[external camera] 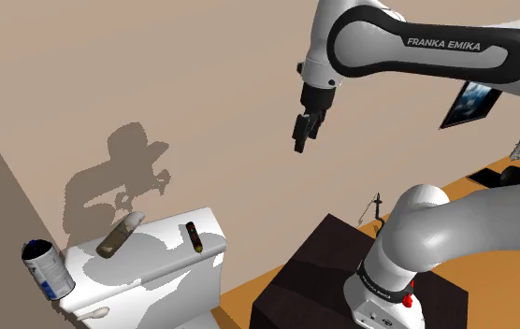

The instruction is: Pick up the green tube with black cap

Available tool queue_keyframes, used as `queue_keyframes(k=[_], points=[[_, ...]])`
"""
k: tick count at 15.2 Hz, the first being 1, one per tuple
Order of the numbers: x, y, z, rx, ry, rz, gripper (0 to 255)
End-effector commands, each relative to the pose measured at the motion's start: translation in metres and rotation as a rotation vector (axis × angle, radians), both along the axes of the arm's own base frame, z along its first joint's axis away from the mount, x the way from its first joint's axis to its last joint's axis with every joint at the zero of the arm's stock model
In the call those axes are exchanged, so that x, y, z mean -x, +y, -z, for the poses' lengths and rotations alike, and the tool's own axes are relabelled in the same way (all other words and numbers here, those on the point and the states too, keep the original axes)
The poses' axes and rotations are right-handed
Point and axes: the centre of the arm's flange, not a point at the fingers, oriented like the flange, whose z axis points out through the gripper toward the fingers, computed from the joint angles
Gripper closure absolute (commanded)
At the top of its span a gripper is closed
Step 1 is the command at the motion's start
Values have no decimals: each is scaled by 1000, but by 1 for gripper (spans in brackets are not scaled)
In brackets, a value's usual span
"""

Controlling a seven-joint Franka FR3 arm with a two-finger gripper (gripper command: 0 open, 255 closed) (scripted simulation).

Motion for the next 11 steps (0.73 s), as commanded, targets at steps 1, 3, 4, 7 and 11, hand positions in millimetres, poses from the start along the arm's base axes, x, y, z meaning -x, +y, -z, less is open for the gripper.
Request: queue_keyframes(k=[1,3,4,7,11], points=[[0,0,0,0,0,0,0],[-11,14,20,4,2,24,0],[-17,20,30,6,3,36,0],[-34,40,61,11,6,73,0],[-59,65,102,19,10,121,0]])
